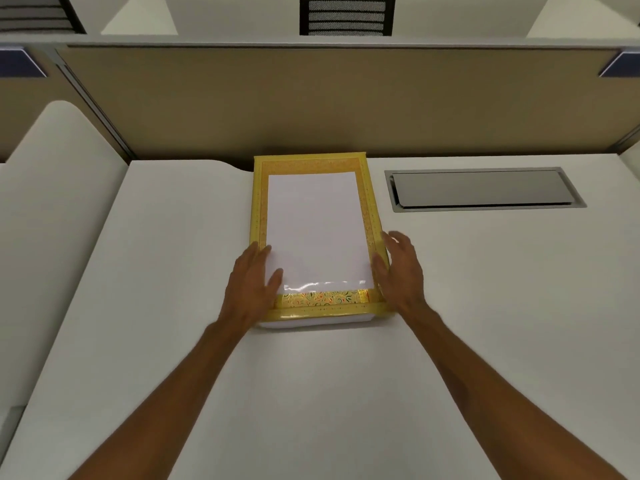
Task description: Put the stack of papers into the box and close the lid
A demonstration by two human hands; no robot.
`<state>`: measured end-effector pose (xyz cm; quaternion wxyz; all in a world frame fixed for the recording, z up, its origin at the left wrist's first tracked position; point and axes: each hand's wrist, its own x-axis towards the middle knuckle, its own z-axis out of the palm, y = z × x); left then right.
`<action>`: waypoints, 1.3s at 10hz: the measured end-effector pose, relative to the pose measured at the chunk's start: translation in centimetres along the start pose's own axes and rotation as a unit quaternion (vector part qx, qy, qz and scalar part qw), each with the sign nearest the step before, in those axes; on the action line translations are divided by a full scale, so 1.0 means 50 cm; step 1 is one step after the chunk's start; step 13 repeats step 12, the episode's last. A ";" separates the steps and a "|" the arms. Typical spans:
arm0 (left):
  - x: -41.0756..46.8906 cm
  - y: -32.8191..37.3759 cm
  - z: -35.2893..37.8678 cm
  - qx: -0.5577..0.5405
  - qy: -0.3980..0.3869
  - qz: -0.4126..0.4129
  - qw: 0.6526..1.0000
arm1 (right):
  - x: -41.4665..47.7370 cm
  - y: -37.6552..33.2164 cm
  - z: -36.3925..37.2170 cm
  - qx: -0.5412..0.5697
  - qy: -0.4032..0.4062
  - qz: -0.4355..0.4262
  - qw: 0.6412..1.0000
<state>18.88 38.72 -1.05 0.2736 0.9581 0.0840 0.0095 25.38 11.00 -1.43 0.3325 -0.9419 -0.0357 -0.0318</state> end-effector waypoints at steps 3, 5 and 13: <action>0.225 -0.012 -0.038 0.026 -0.106 -0.018 0.994 | 0.228 -0.007 0.024 -0.099 -0.143 -0.058 0.983; 0.284 -0.021 -0.033 0.073 -0.114 -0.022 0.990 | 0.286 -0.010 0.037 -0.116 -0.161 -0.056 0.979; 0.111 0.172 -0.122 0.125 -0.009 0.080 0.989 | 0.118 -0.095 -0.145 -0.125 -0.072 -0.091 0.985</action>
